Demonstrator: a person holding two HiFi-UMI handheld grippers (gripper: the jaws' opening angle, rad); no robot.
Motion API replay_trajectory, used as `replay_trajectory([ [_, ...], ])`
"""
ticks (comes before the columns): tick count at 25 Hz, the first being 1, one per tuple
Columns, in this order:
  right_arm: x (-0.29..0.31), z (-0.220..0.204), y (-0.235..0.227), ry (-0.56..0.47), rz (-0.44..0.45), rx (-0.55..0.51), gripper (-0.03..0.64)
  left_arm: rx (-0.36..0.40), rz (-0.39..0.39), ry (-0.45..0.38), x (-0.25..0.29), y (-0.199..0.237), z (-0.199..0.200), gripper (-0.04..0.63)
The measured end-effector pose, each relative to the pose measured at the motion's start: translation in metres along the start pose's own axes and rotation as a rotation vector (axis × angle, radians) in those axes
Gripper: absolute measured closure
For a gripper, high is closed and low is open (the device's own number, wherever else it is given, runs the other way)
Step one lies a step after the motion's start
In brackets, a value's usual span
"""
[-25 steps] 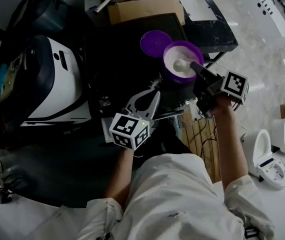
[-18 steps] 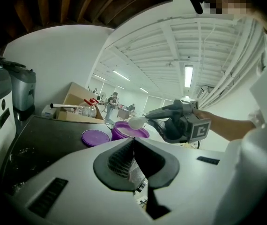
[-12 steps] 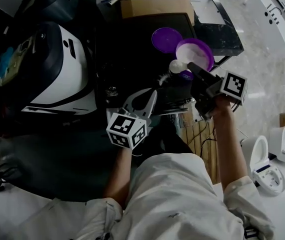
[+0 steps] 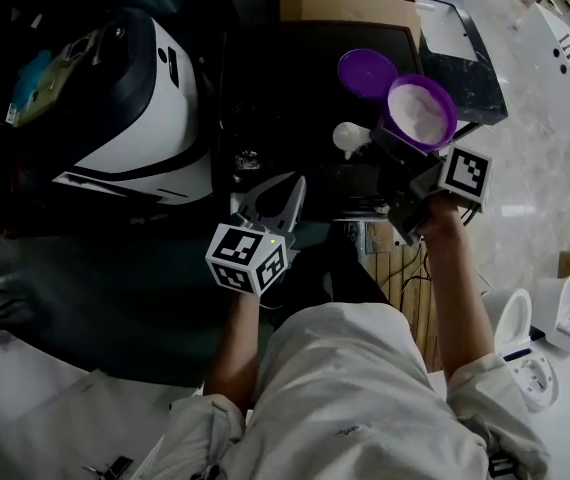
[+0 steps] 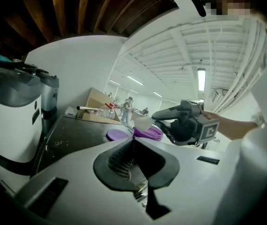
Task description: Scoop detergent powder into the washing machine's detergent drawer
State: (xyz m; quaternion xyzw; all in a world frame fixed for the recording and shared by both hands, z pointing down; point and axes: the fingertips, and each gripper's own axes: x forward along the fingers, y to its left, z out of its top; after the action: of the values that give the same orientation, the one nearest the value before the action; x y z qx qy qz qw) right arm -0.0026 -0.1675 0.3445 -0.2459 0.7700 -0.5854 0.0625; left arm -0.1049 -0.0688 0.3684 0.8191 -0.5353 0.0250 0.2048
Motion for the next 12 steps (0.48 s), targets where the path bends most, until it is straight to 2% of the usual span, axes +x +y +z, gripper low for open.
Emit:
replay_trajectory([
  [12,0.039,-0.058,0.01,0.141,0.018,-0.013,0.606,-0.053,0.129,-0.03,-0.054,0.038,-0.012,0.575],
])
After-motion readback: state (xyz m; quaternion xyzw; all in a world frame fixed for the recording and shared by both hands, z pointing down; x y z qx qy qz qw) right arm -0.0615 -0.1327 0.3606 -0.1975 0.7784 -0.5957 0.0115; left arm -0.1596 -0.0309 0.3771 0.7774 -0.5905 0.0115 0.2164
